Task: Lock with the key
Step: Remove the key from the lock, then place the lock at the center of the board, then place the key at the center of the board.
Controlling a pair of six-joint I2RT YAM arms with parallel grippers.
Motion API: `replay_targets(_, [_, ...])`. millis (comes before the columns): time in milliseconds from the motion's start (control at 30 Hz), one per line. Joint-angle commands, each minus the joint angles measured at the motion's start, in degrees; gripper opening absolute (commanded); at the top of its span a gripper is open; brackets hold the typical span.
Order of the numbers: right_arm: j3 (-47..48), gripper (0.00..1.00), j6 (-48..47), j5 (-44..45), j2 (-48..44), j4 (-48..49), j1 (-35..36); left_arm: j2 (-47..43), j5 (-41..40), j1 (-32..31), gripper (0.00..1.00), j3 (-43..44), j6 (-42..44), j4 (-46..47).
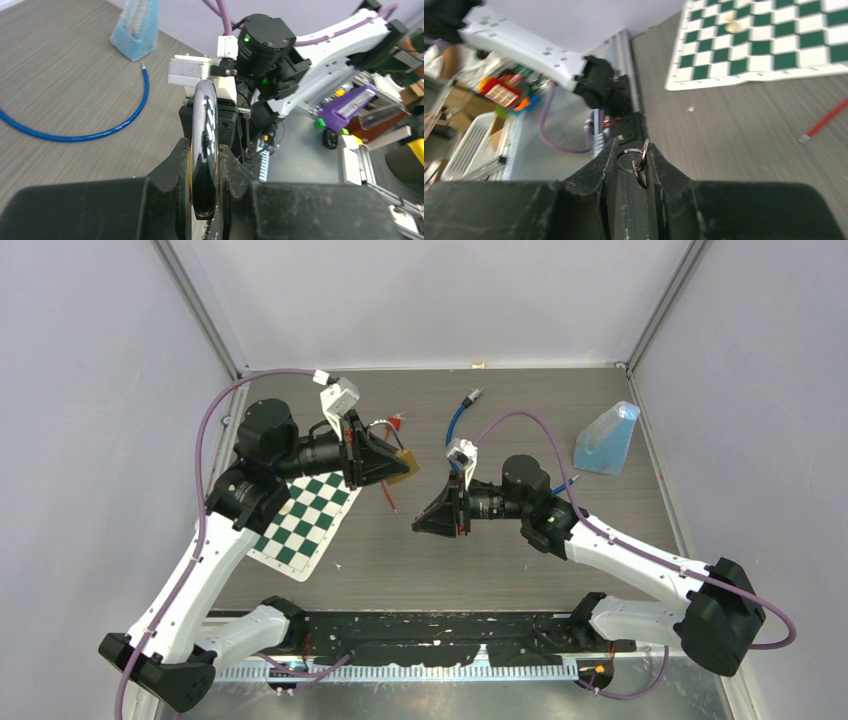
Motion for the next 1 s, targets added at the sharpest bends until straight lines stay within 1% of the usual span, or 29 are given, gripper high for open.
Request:
replay_targets(0, [2.04, 0.05, -2.72, 15.36, -0.98, -8.25, -1.47, 0.02, -7.87, 0.09, 0.0, 1.99, 3.28, -1.33])
replay_targets(33, [2.2, 0.05, -2.51, 20.06, -0.99, -8.94, -1.71, 0.98, -8.7, 0.09, 0.0, 0.73, 2.86, -1.17])
replay_targets(67, [2.15, 0.05, -2.22, 22.35, -1.0, -10.03, -2.13, 2.07, -9.18, 0.09, 0.0, -0.69, 2.14, -0.56])
replay_targets(133, [1.87, 0.05, -1.25, 31.43, -0.85, -11.78, -2.2, 4.61, -9.83, -0.1, 0.0, -3.82, -0.32, 1.1])
replay_targets(200, [1.56, 0.05, -0.3, 36.42, -0.48, -13.52, -2.28, 7.58, -12.03, -0.93, 0.0, -7.29, -1.81, 1.92])
replay_targets(300, [0.22, 0.05, 1.16, 41.04, 0.22, -15.04, -2.22, 12.77, -16.77, -4.08, 0.0, -11.52, -3.28, 2.5])
replay_targets(333, [-0.74, 0.05, 1.77, 43.24, 0.36, -15.2, -2.3, 14.65, -17.44, -5.3, 0.0, -12.78, -4.18, 3.24])
replay_targets(500, [-3.56, 0.05, 5.23, 47.29, 1.32, -16.52, -2.25, 23.01, -19.68, -10.03, 0.0, -18.36, -9.48, 8.59])
replay_targets(533, [-3.64, 0.05, 7.85, 50.63, 1.34, -19.88, -2.28, 23.54, -20.65, -11.02, 0.0, -19.61, -10.37, 10.08])
replay_targets(567, [-3.76, 0.05, 9.1, 52.13, 1.32, -22.96, -2.29, 24.36, -21.69, -12.01, 0.0, -20.8, -11.32, 11.55])
replay_targets(600, [-4.37, 0.05, 11.3, 54.45, 1.25, -23.98, -2.34, 24.84, -22.68, -13.14, 0.0, -21.63, -12.81, 12.82])
replay_targets(700, [-6.94, 0.05, 14.7, 55.61, 0.41, -25.37, -2.3, 26.57, -24.17, -15.31, 0.0, -23.78, -17.47, 16.92])
replay_targets(800, [-9.0, 0.05, 15.82, 54.78, 0.37, -27.29, -2.3, 28.64, -24.93, -17.57, 0.06, -24.78, -21.73, 23.2])
replay_targets(900, [-10.34, 0.05, 15.94, 50.1, 0.38, -29.52, -2.29, 31.69, -24.79, -19.85, 0.12, -24.37, -24.9, 26.65])
replay_targets(967, [-11.22, 0.06, 16.47, 47.76, 0.06, -31.04, -2.3, 34.51, -24.76, -21.01, 0.12, -23.53, -26.74, 27.55])
